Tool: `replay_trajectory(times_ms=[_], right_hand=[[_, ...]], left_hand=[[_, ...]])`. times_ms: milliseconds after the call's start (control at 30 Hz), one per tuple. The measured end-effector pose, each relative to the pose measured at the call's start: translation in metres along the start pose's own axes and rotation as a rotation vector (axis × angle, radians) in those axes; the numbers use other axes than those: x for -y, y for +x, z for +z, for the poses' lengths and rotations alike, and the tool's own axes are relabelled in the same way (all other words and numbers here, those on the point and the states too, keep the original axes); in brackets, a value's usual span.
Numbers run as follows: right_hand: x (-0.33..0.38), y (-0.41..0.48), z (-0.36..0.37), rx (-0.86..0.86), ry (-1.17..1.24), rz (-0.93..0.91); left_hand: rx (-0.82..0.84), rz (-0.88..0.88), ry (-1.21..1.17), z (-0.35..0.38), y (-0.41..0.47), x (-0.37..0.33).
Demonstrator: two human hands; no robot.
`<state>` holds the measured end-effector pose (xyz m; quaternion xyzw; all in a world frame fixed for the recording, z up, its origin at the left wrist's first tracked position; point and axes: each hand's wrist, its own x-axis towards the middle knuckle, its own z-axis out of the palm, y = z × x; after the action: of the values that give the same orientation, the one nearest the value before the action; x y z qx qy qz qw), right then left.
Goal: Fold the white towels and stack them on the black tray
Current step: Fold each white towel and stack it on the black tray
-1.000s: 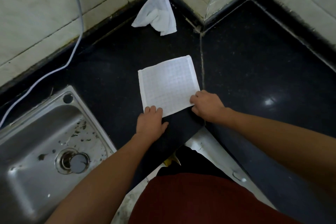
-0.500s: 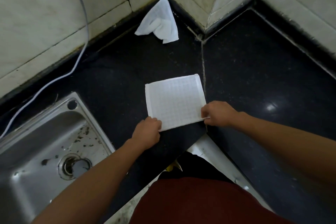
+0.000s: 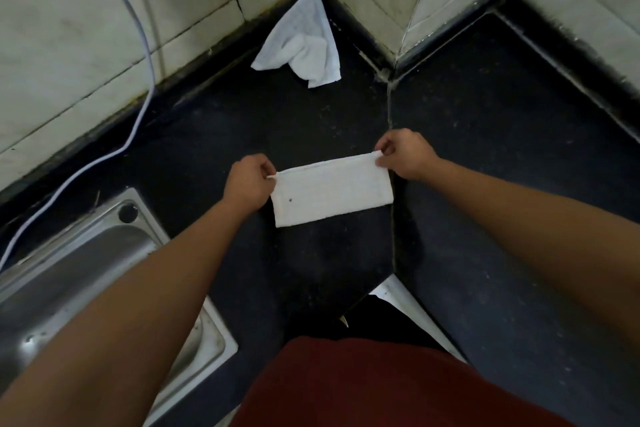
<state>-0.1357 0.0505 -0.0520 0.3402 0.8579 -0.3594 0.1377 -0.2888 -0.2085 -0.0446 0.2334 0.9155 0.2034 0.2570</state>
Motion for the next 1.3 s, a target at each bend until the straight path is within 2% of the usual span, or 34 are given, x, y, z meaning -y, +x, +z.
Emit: replay_trajectory(times_ms=[200,333,400,500,600,667,733,867,967,1167,1300], right_hand=[[-0.005,0.021,0.009,0.010,-0.082,0.030],[-0.003,0.022,0.012,-0.013,-0.251,-0.003],[-0.001,0.018,0.012,-0.061,-0.330,-0.067],[0.010,0.007,0.017,-0.131,-0.294,-0.194],[0.024,-0.010,0.034,0.006,-0.185,-0.255],[0.024,-0.019,0.049,0.124,-0.114,-0.220],[0.014,-0.026,0.057,0.159,-0.057,-0.166],[-0.017,-0.034,0.049,0.053,0.010,-0.028],[-0.032,-0.034,0.036,-0.016,-0.026,0.055],[-0.018,-0.025,0.027,-0.131,-0.070,0.074],[-0.001,-0.020,0.040,-0.095,-0.088,0.062]], left_hand=[[0.039,-0.111,0.018,0.019,0.026,0.009],[0.002,-0.123,0.080,0.027,0.031,0.011],[-0.055,-0.092,0.138,0.029,0.027,0.010],[-0.110,0.044,0.171,0.029,0.013,0.005],[-0.035,0.178,0.192,0.036,-0.012,0.003],[0.042,0.242,0.247,0.044,-0.029,0.009],[0.080,0.255,0.272,0.049,-0.041,0.021],[0.036,0.253,0.280,0.050,-0.047,0.036],[0.003,0.280,0.306,0.050,-0.049,0.038],[-0.081,0.394,0.405,0.043,-0.044,0.029],[-0.009,0.247,0.382,0.045,-0.034,0.017]])
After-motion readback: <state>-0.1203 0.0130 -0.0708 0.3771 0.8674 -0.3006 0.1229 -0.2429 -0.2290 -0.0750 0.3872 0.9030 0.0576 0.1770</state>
